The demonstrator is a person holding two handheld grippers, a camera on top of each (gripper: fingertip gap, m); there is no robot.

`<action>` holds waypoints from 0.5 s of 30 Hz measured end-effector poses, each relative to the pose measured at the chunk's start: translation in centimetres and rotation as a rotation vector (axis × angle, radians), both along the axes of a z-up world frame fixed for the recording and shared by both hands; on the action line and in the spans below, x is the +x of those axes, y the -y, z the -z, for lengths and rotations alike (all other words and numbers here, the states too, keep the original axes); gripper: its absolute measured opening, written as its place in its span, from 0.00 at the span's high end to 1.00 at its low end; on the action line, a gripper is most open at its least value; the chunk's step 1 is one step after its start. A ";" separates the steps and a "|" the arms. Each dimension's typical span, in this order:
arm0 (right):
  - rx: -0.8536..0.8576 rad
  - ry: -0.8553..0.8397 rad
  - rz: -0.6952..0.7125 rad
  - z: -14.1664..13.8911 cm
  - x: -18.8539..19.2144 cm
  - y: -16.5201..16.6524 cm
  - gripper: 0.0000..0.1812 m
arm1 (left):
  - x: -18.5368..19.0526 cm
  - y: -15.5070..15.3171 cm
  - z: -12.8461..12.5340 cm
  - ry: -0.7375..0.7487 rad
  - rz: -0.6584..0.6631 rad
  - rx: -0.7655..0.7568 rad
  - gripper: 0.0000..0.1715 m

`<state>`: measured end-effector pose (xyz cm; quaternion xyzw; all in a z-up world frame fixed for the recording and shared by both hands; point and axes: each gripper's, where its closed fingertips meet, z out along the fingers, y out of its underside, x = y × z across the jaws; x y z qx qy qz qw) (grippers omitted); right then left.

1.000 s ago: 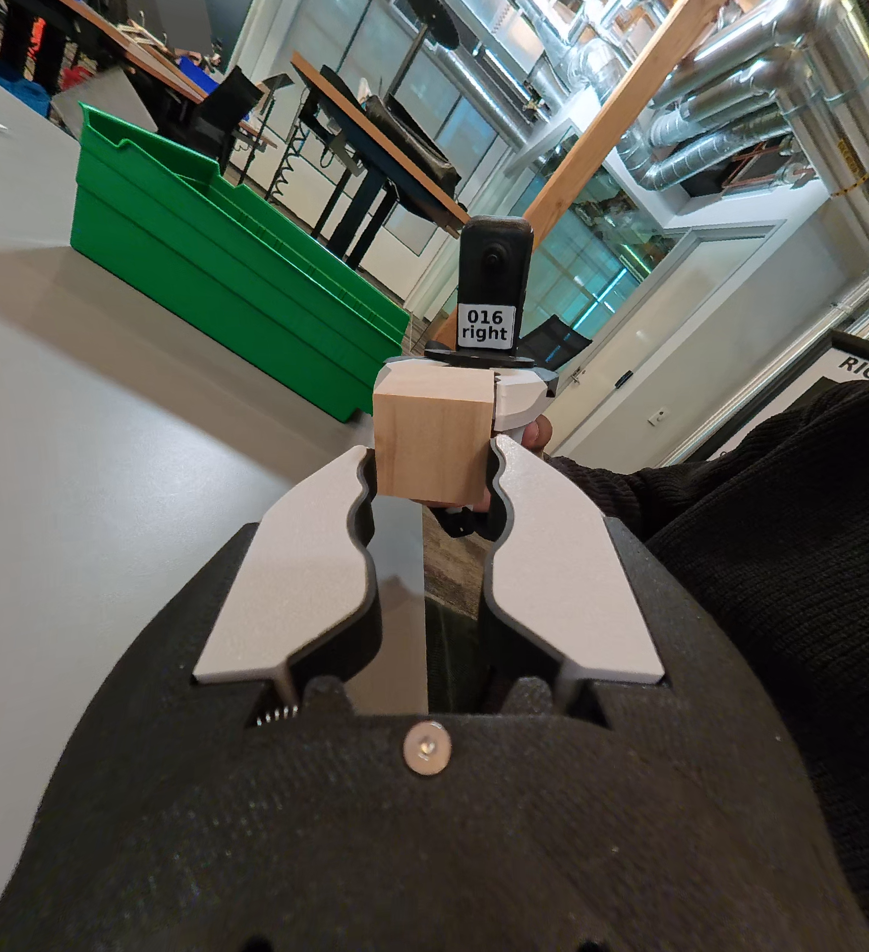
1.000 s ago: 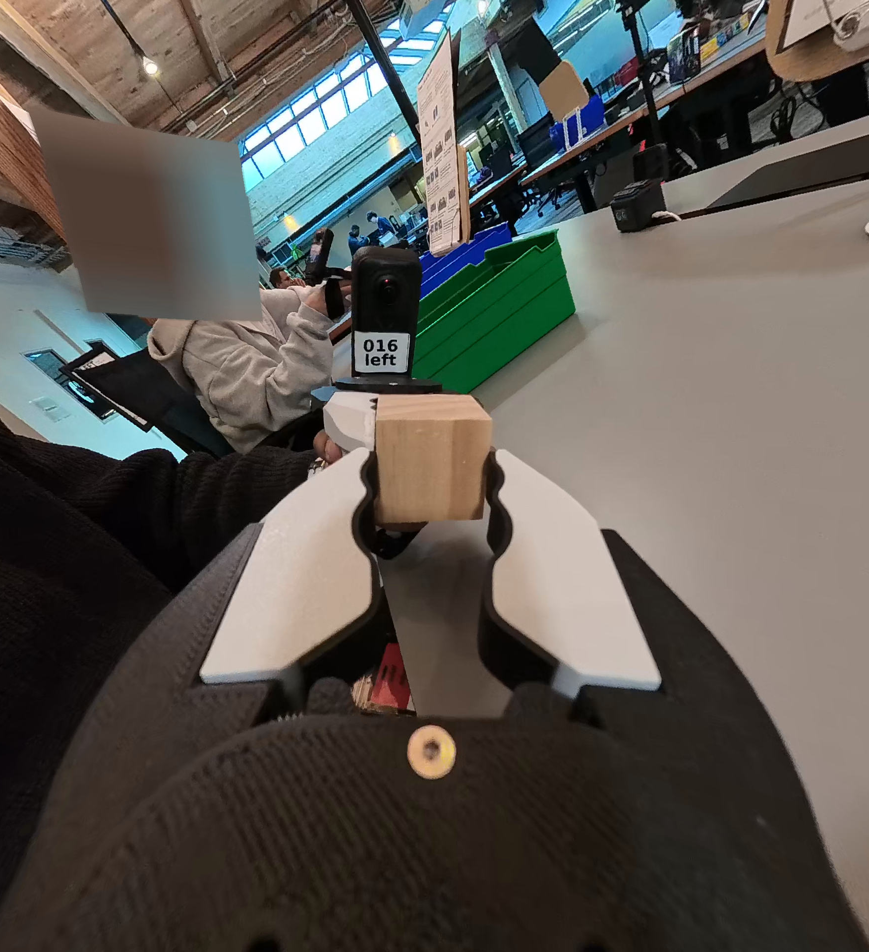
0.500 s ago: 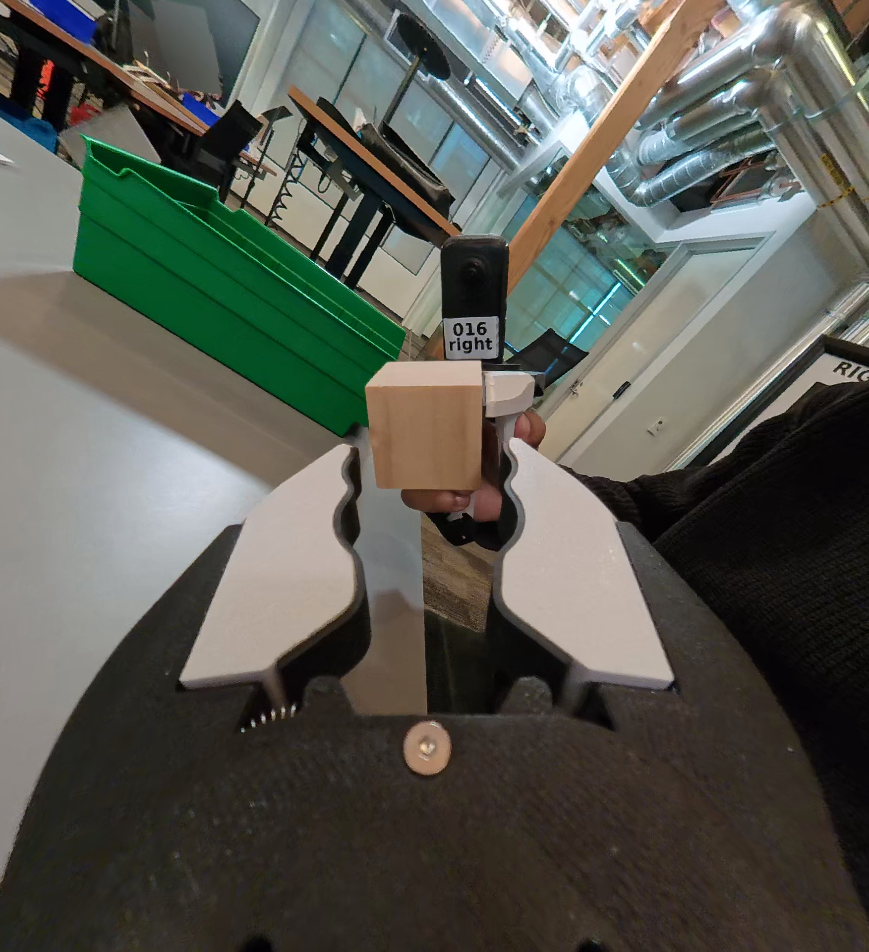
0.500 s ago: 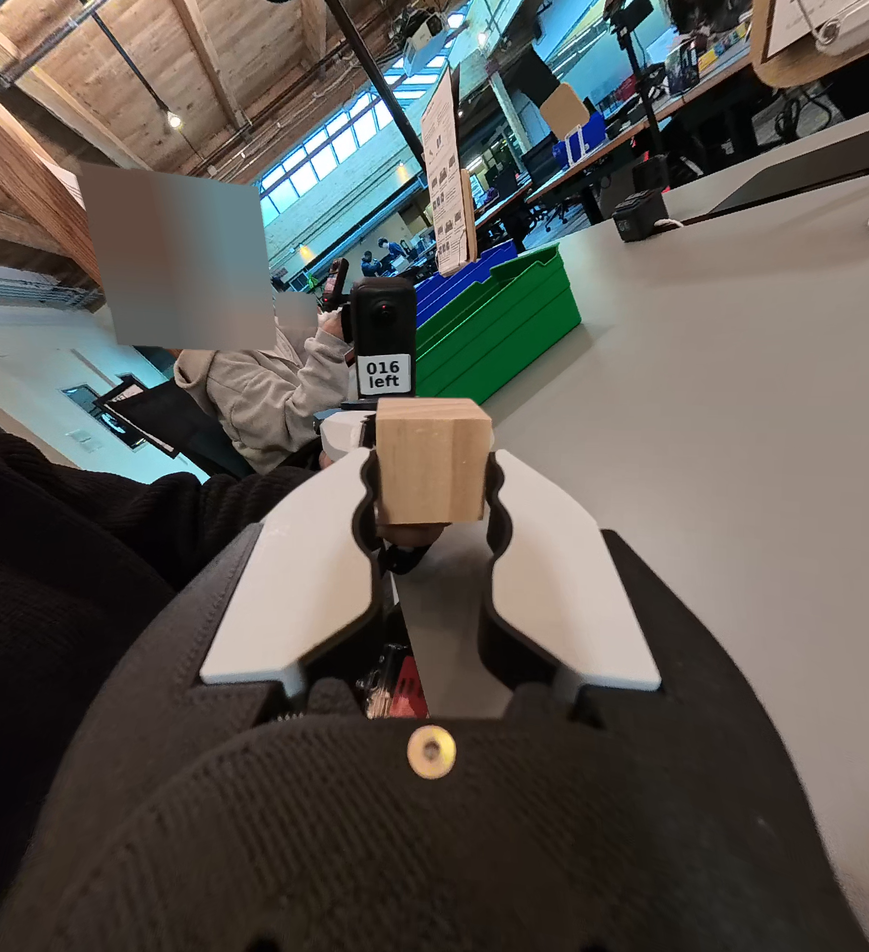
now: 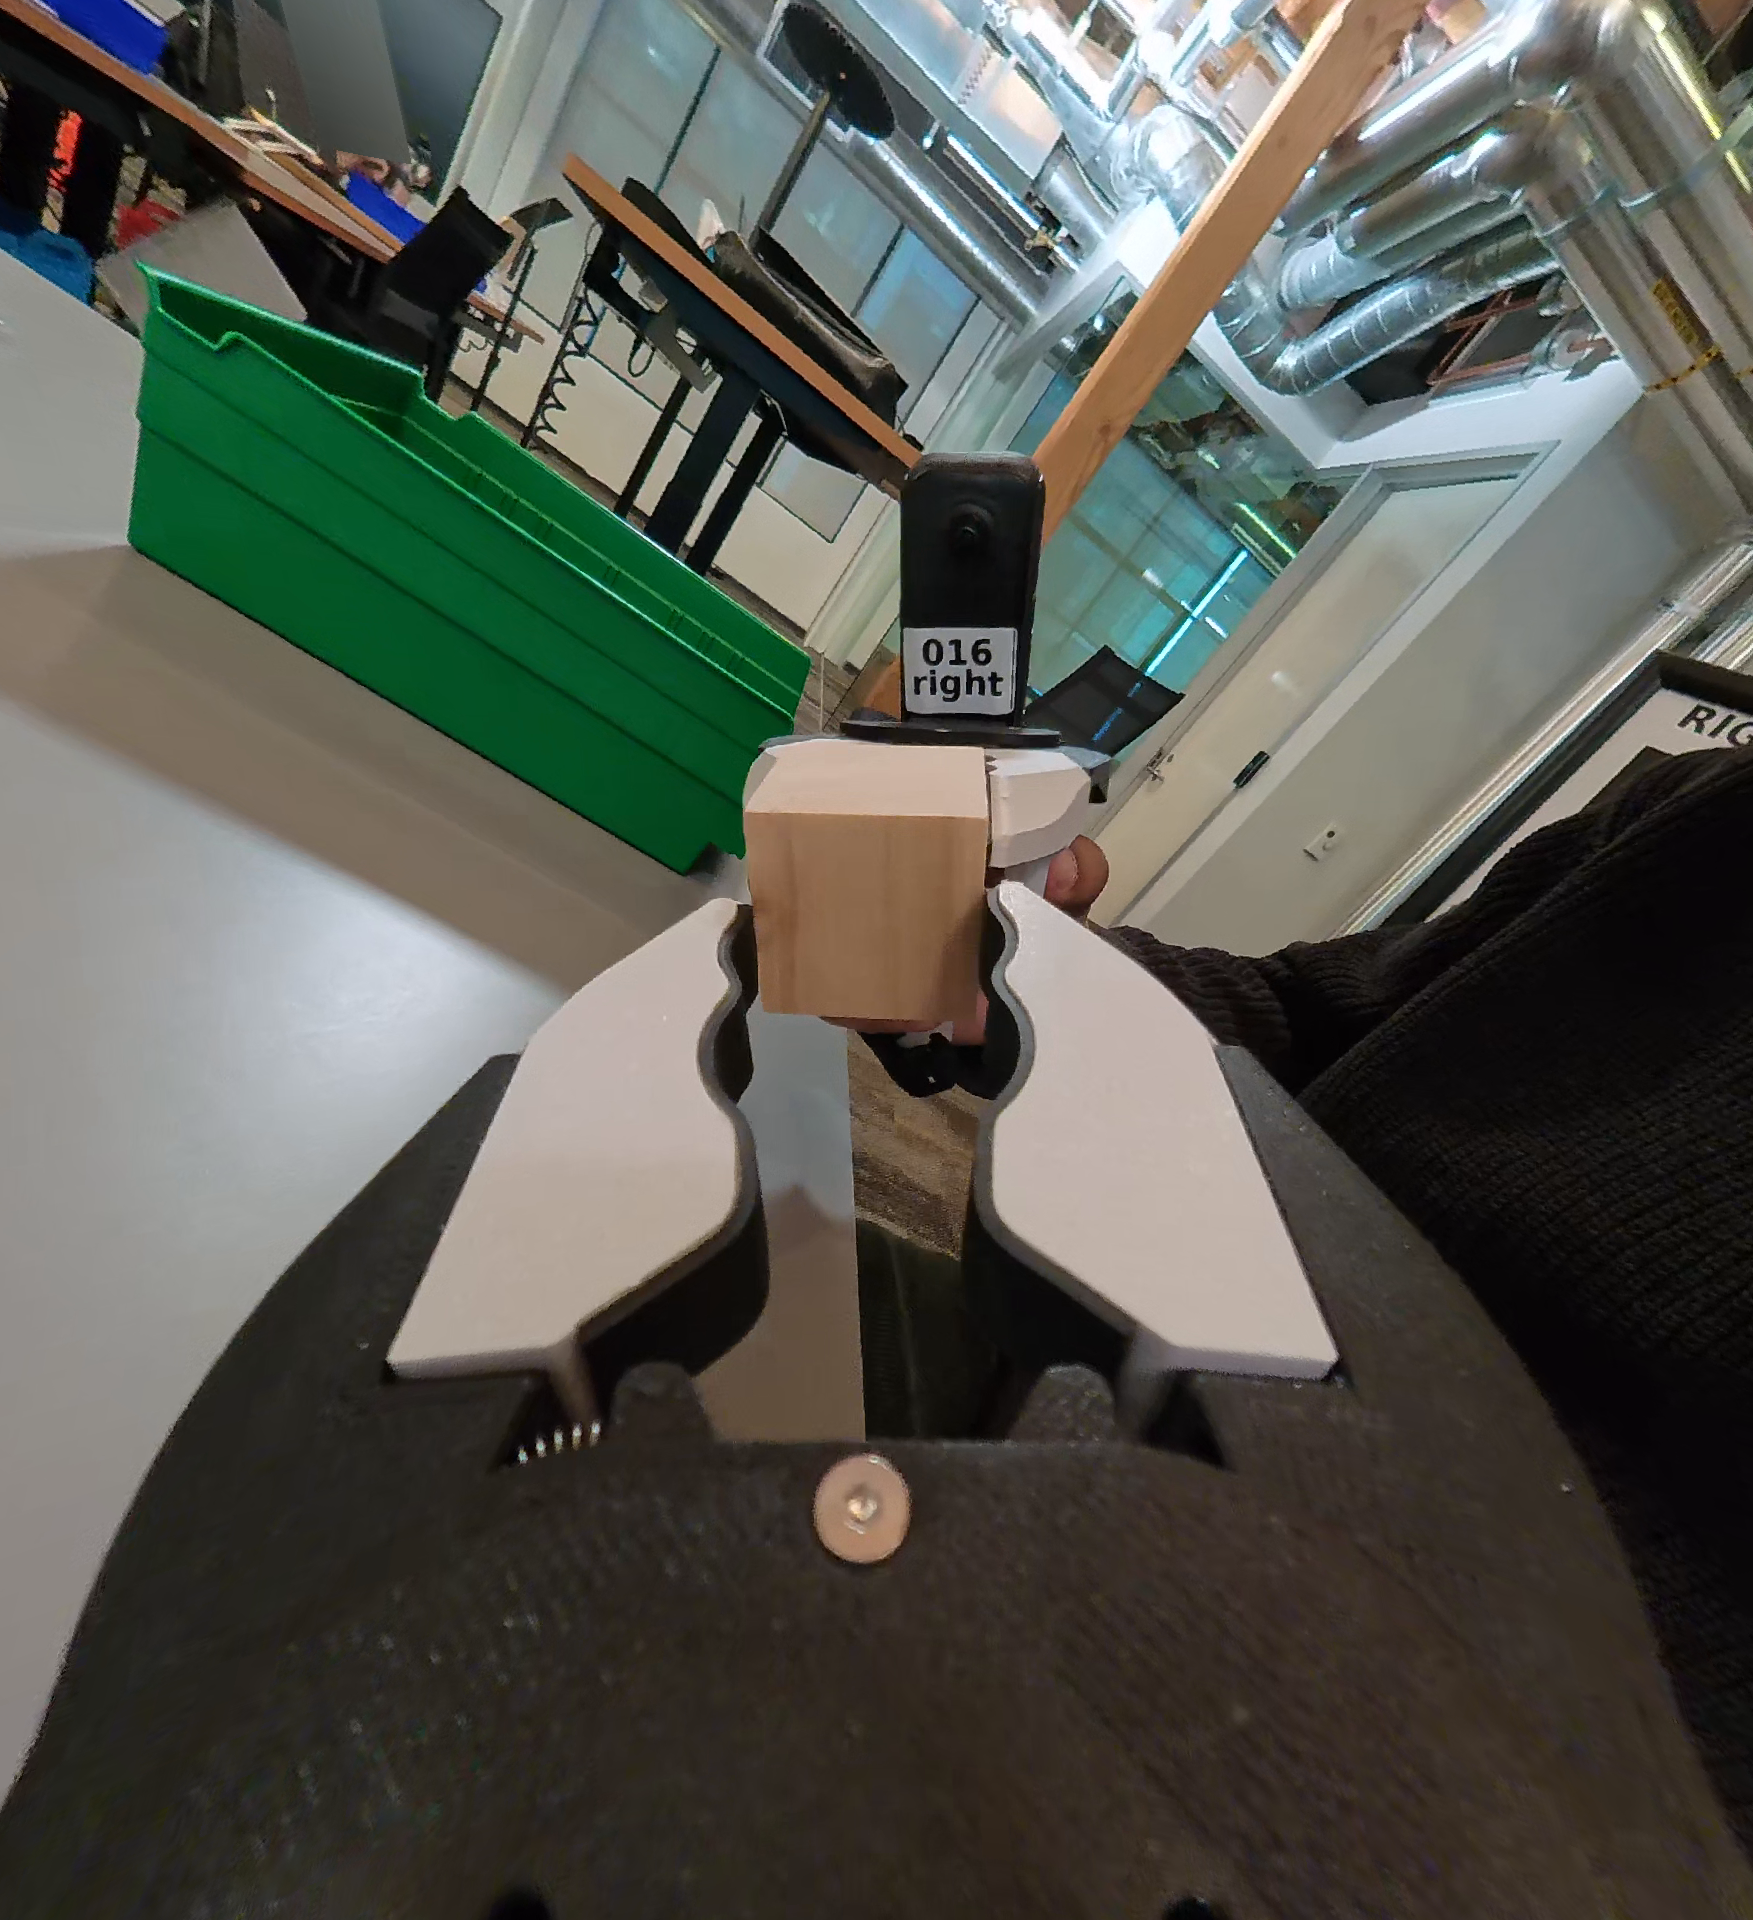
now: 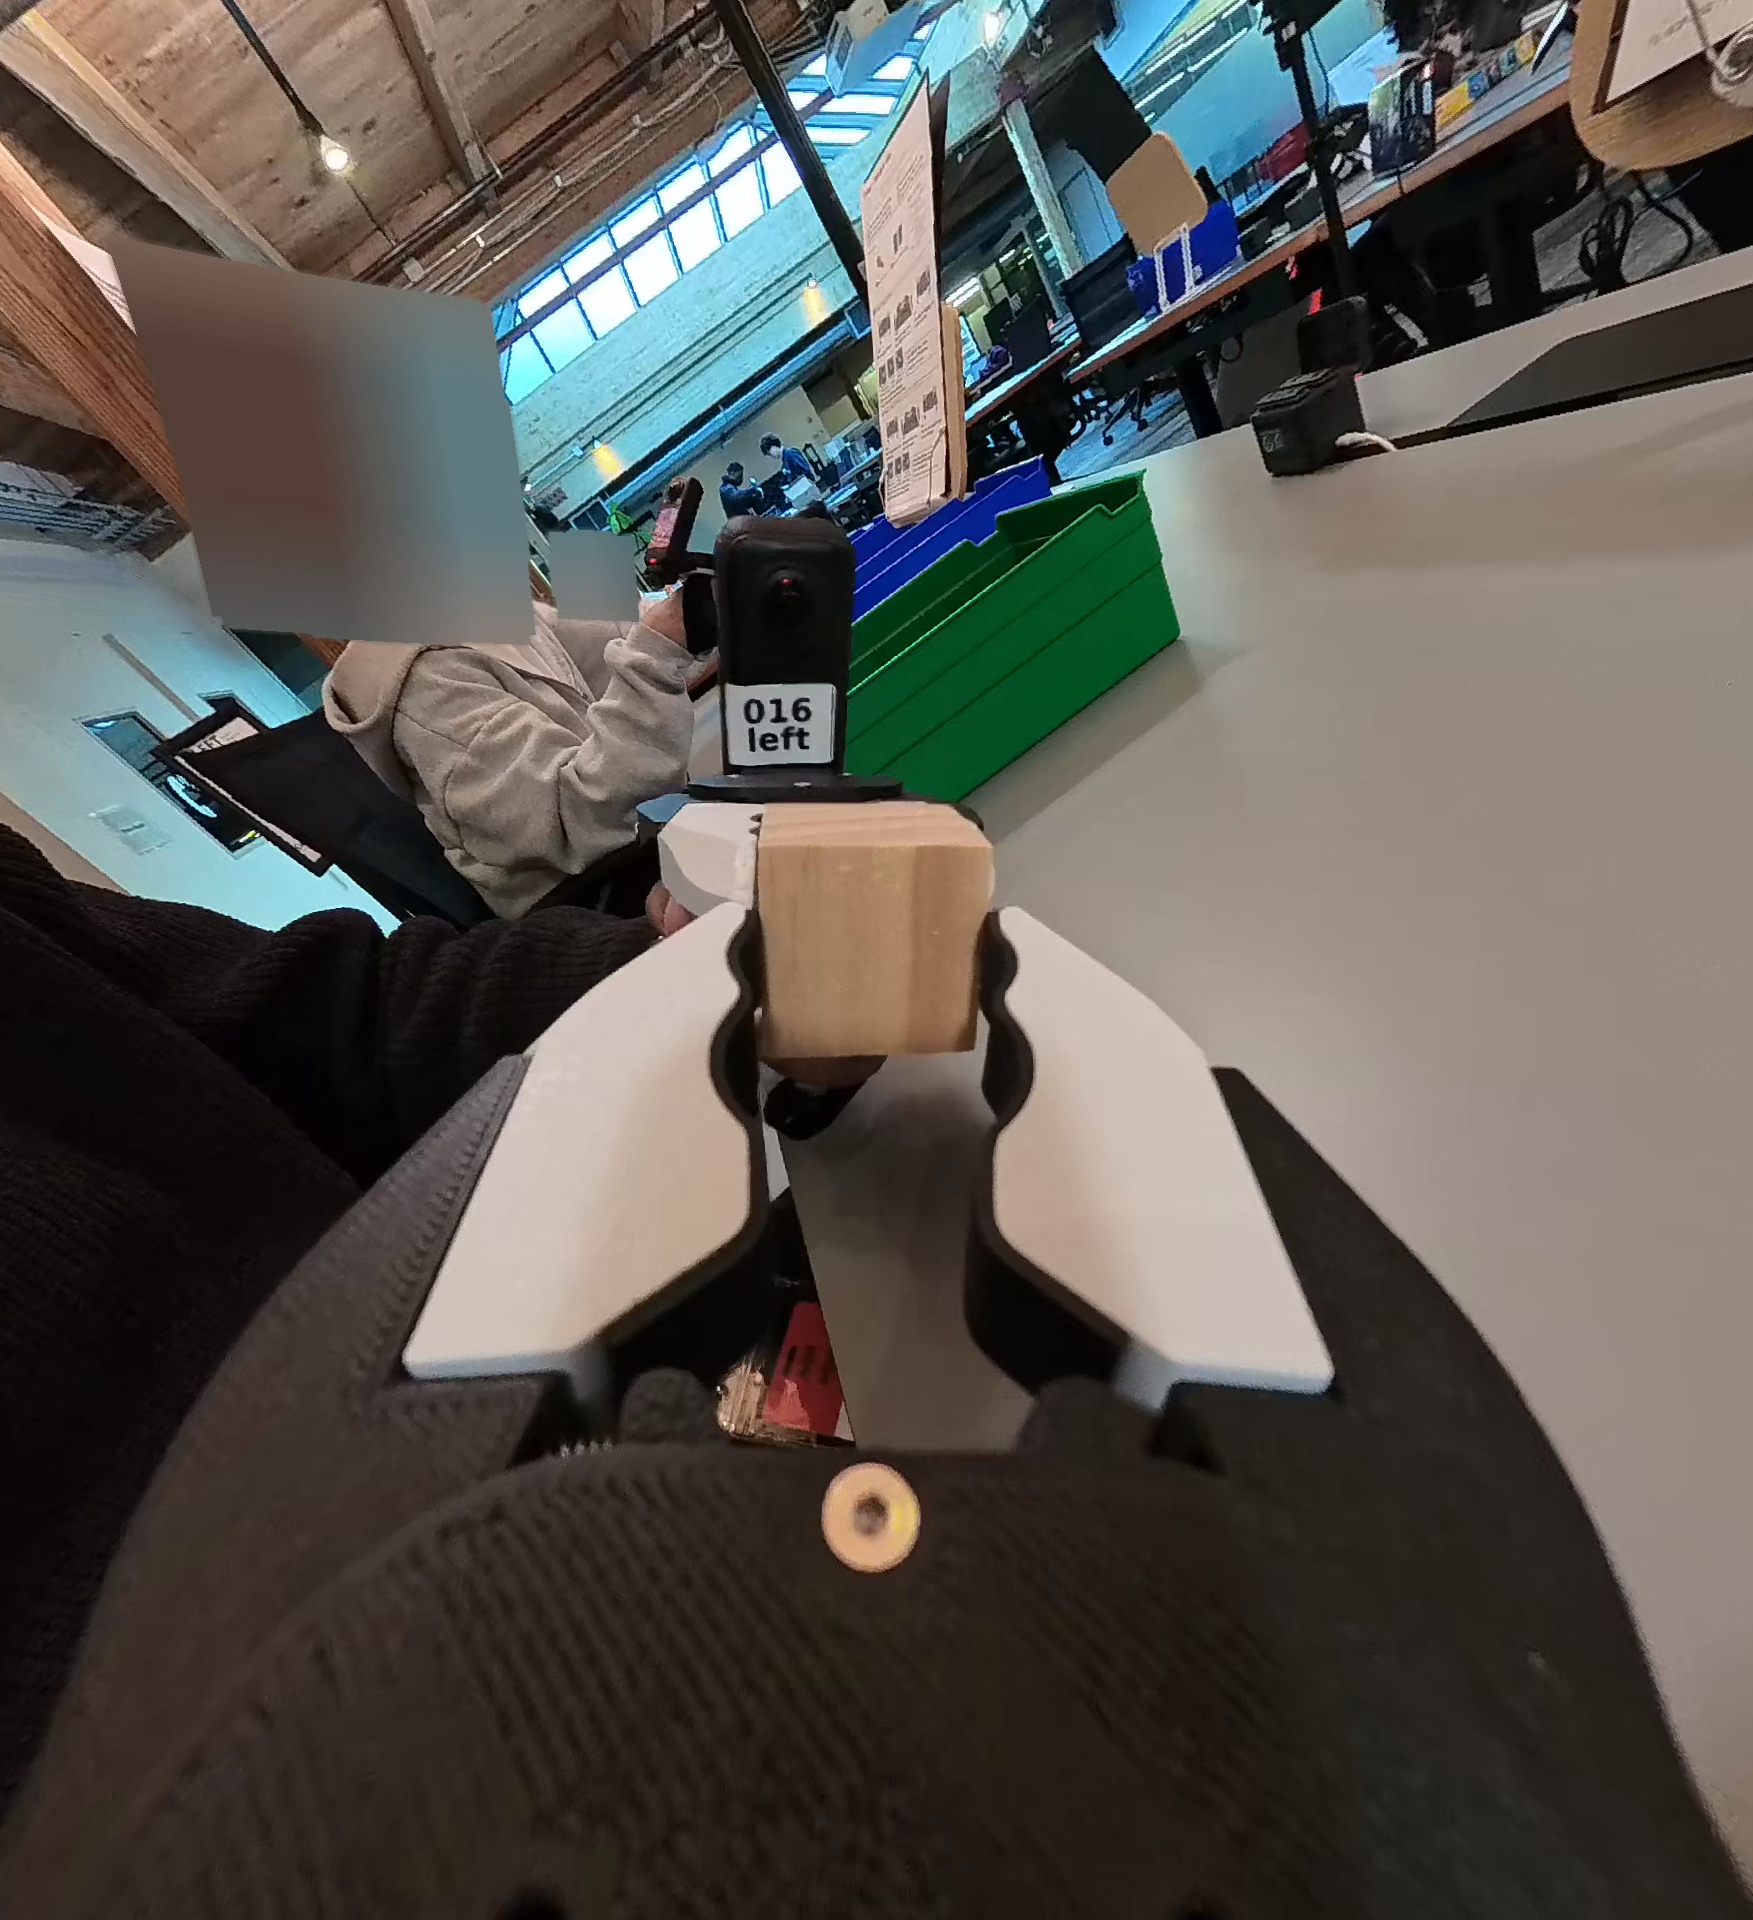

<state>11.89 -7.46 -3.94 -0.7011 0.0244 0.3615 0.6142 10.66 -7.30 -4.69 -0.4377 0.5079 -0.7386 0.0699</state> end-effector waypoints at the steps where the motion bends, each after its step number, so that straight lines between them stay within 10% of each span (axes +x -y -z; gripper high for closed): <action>1: 0.004 -0.001 0.000 0.0 0.0 0.0 0.77 | 0.0 0.0 0.0 0.002 0.000 0.006 0.76; 15: -0.005 -0.006 0.003 0.2 0.0 -0.1 0.77 | 0.0 -0.1 0.1 -0.009 0.002 0.001 0.76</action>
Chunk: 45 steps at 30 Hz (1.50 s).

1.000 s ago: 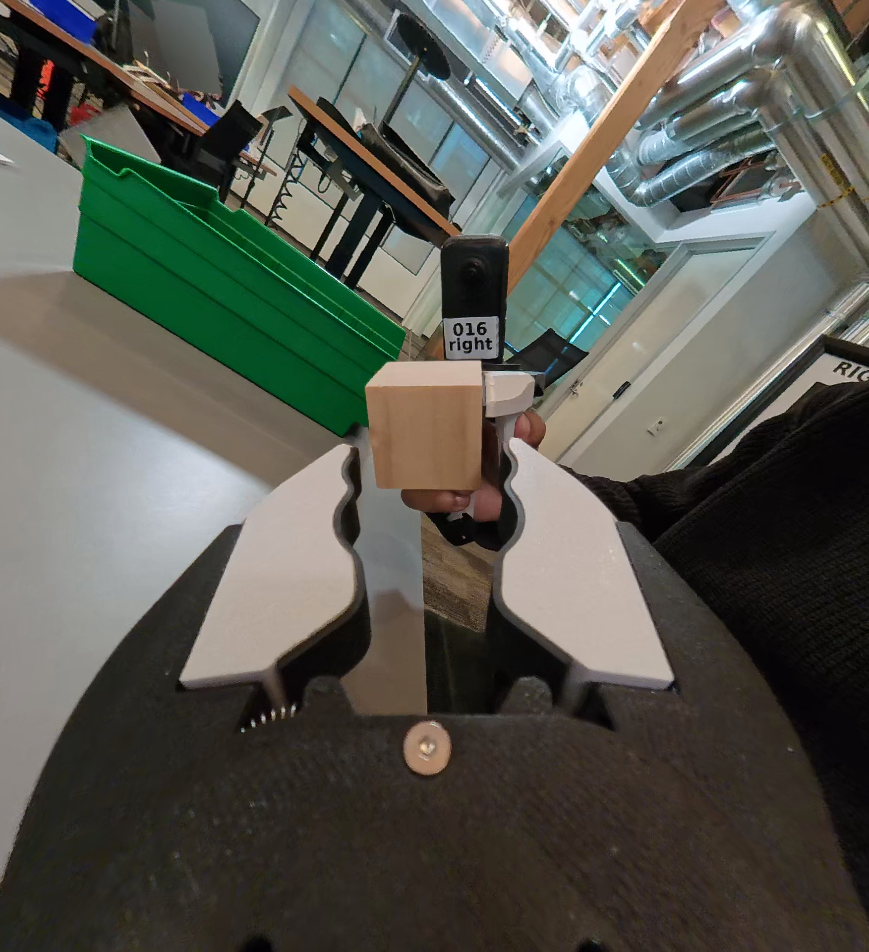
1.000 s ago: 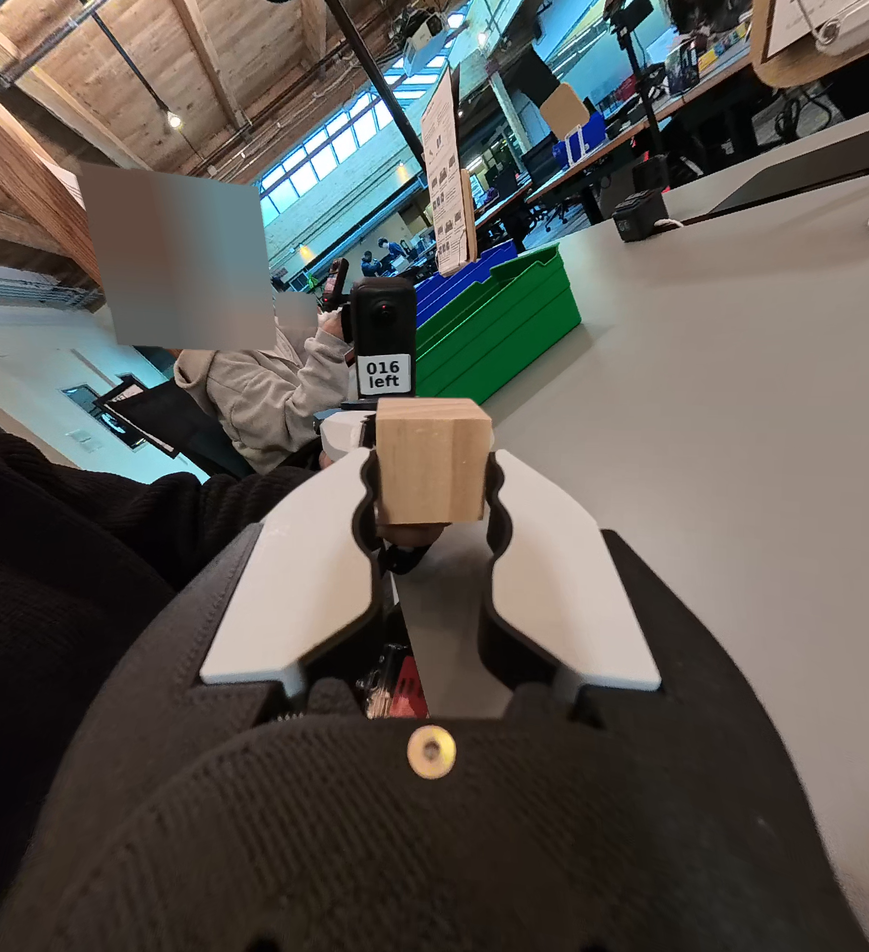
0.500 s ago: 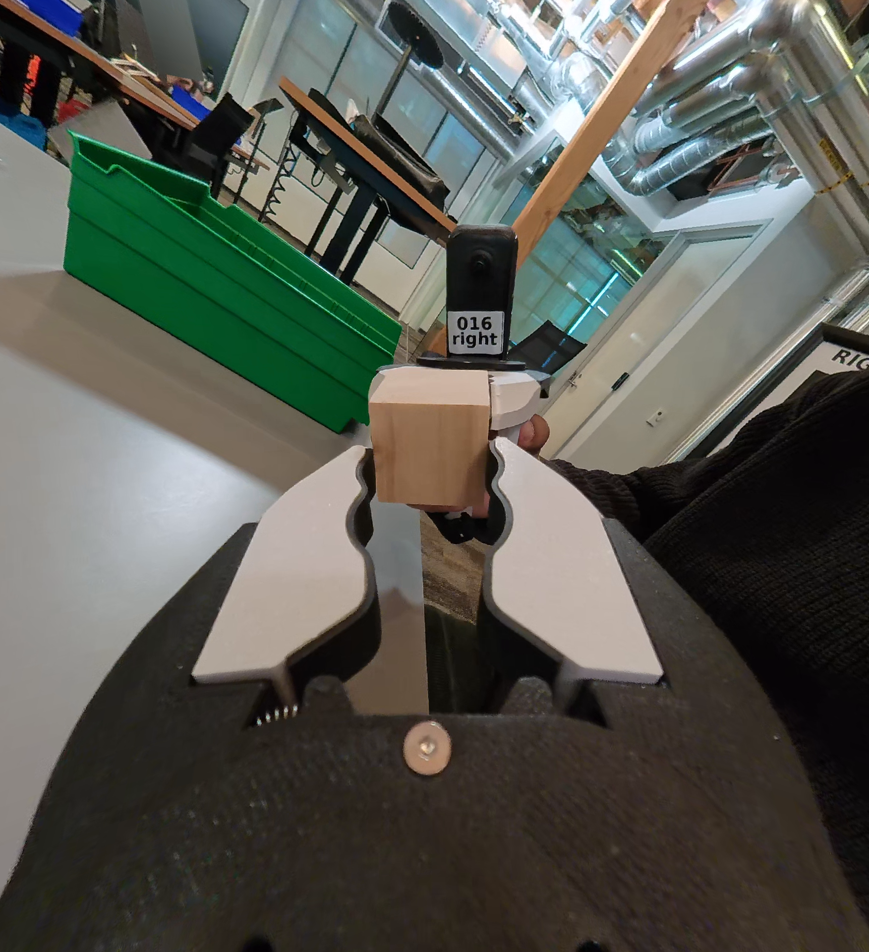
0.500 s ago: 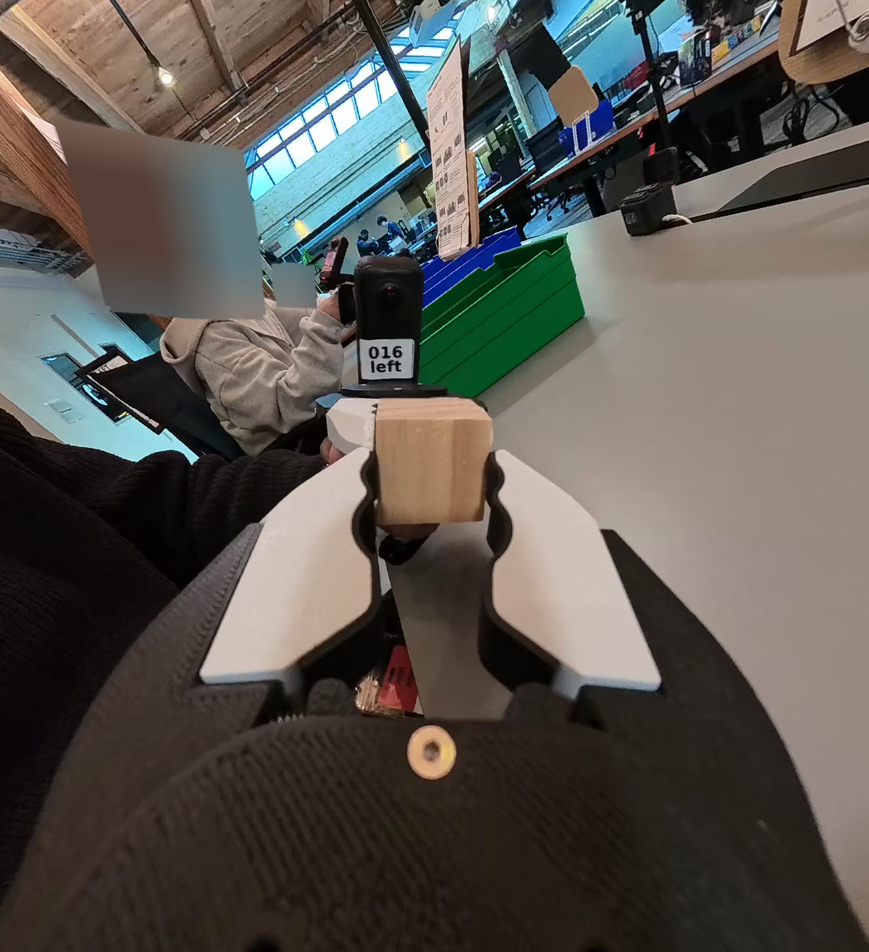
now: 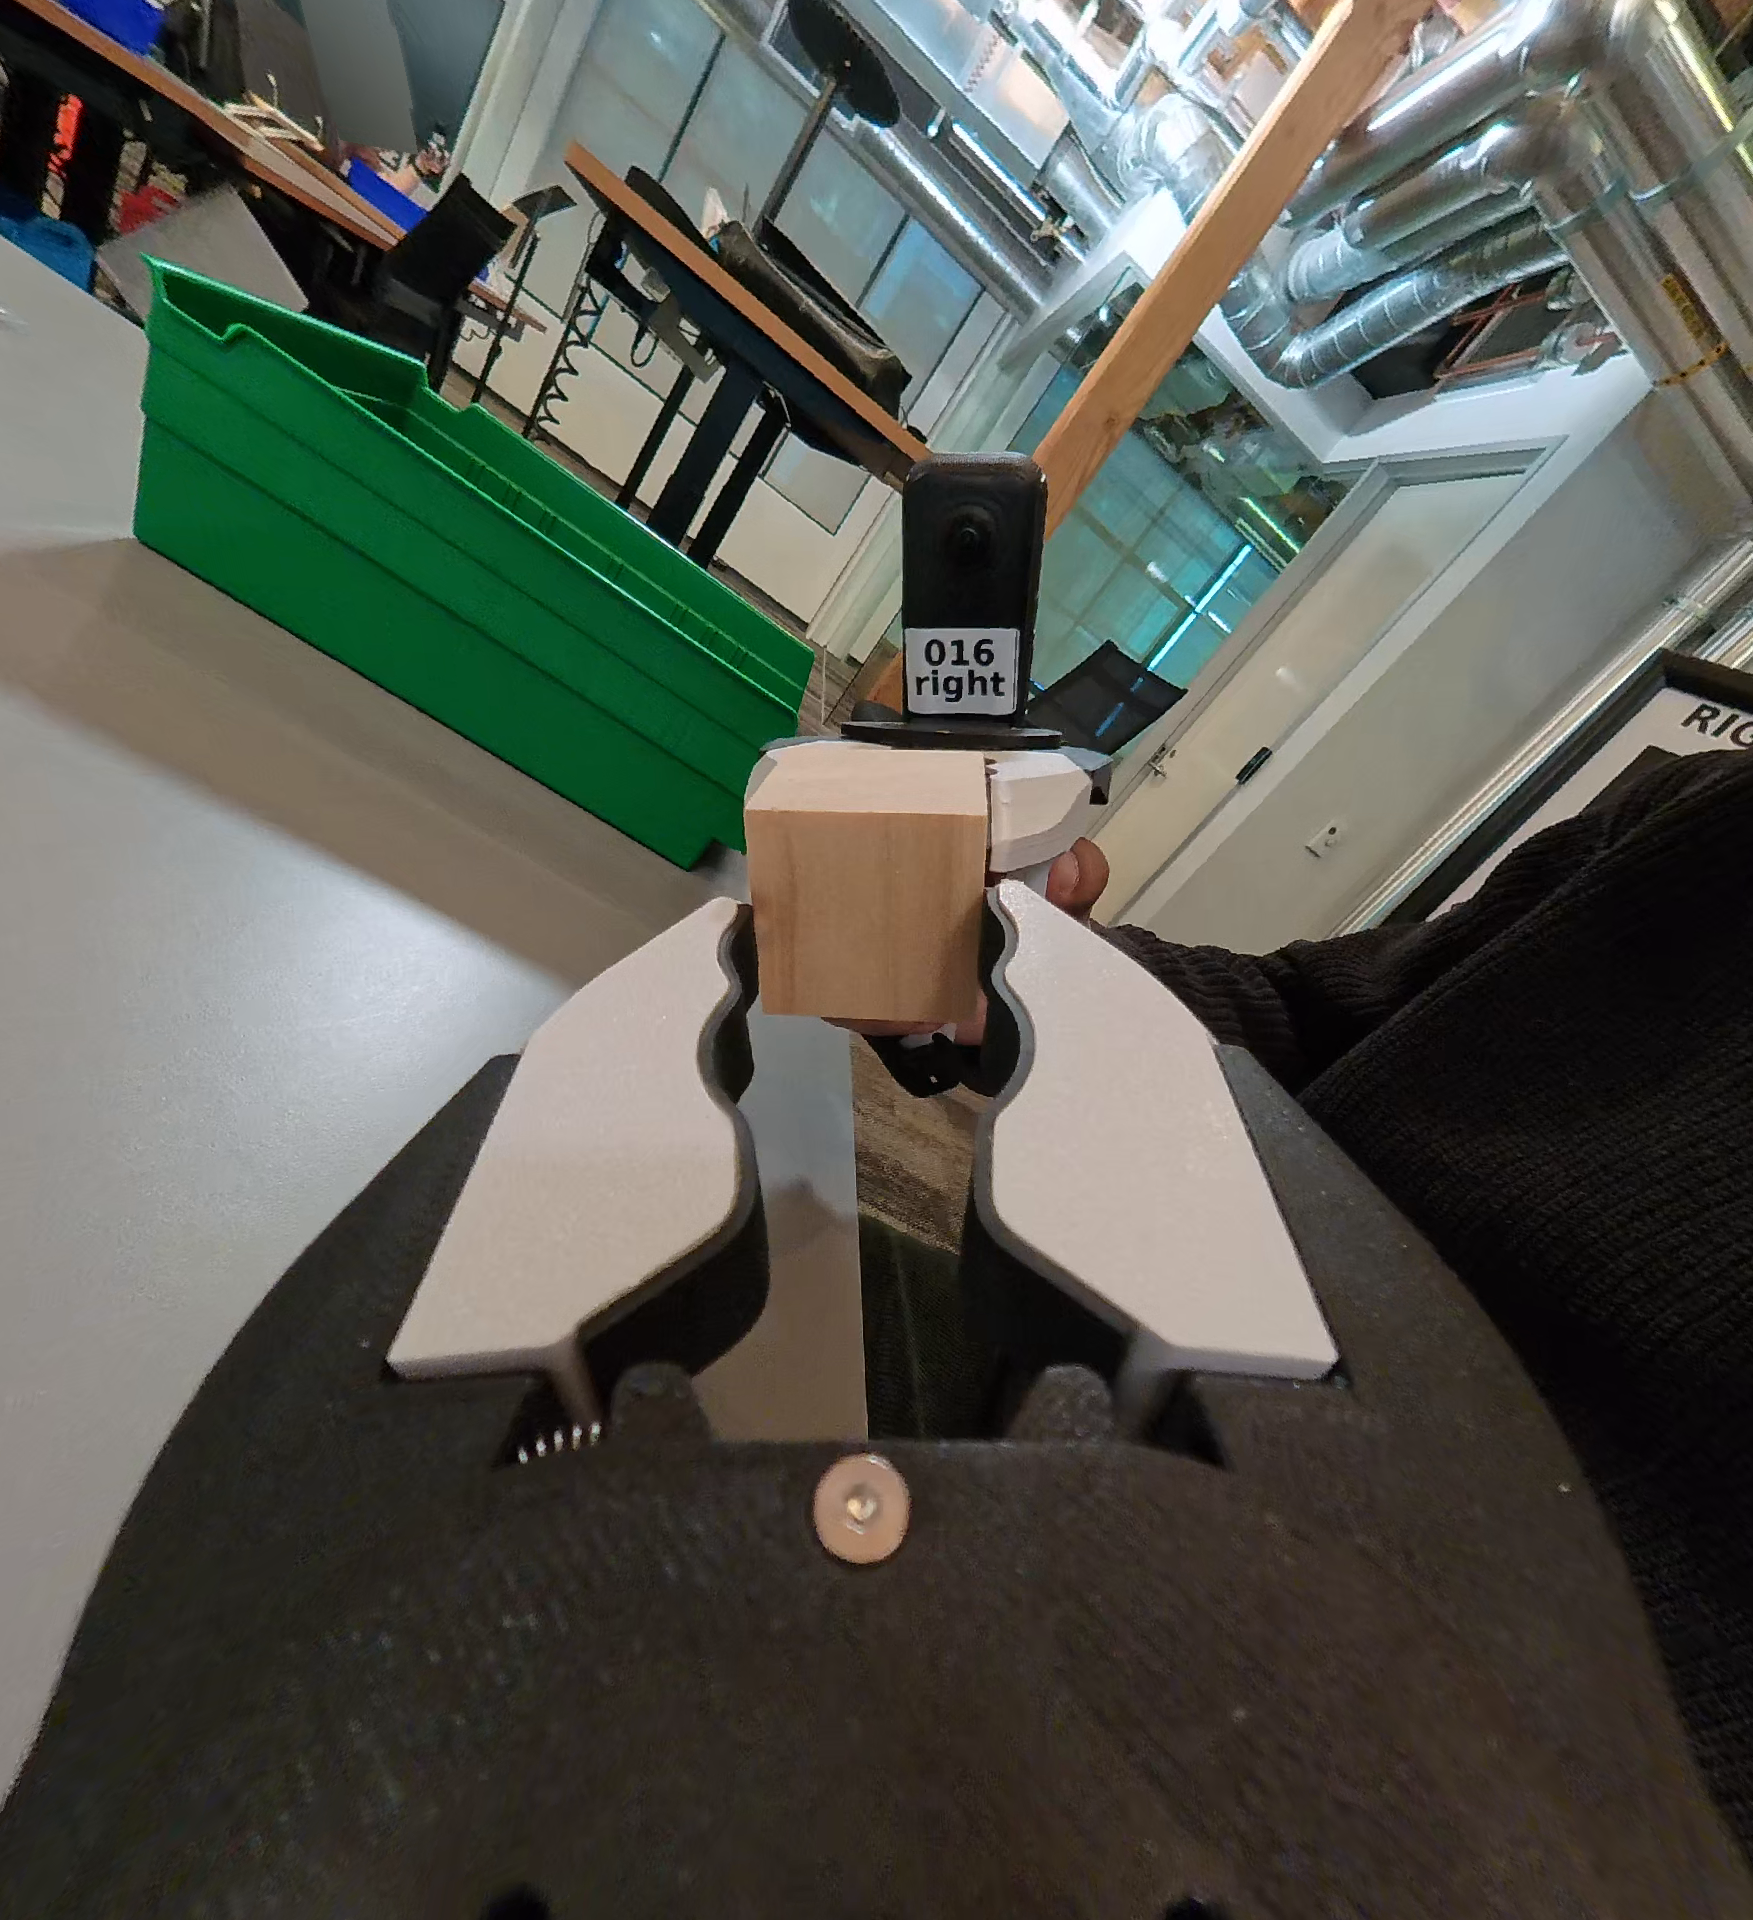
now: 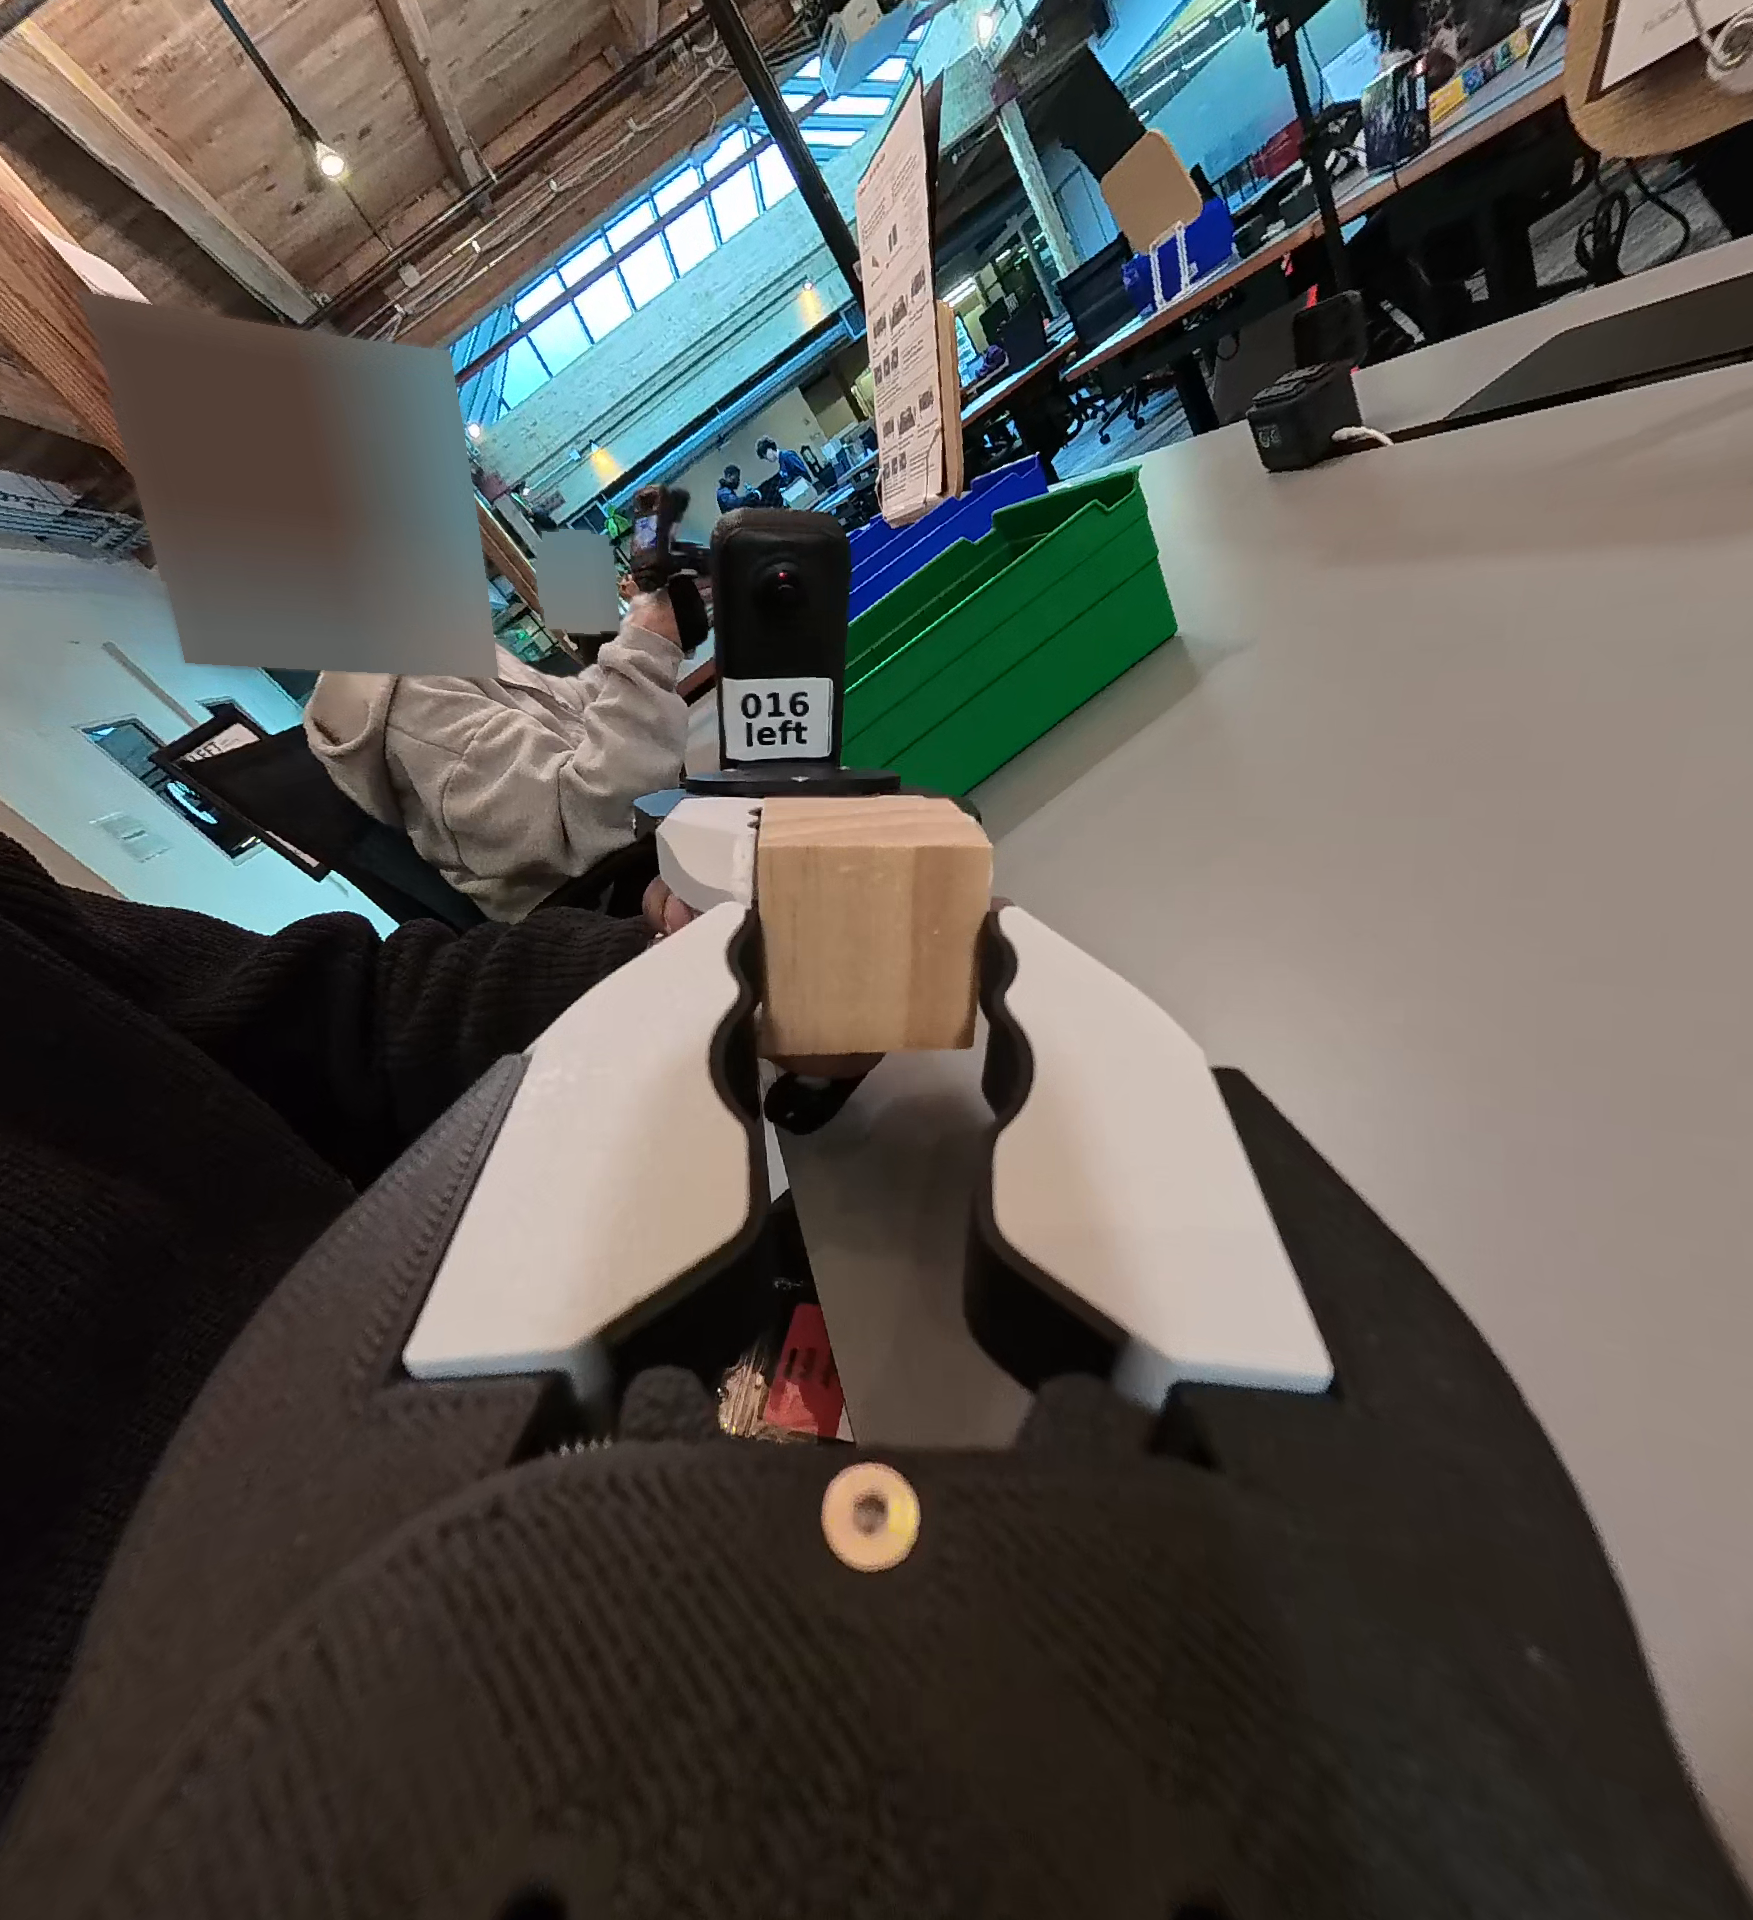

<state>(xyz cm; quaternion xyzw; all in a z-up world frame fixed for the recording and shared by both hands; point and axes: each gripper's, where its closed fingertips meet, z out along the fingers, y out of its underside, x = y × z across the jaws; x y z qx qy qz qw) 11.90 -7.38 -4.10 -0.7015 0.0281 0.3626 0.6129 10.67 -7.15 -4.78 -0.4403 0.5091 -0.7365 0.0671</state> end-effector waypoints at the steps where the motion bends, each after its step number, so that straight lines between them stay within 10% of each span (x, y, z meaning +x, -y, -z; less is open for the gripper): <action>1: -0.002 0.000 0.000 0.0 0.0 0.0 0.77 | 0.0 0.0 0.0 -0.001 0.001 -0.003 0.76; 45: -0.043 -0.014 0.005 0.9 -0.1 -0.4 0.76 | 0.2 -0.5 0.4 -0.044 0.027 -0.086 0.75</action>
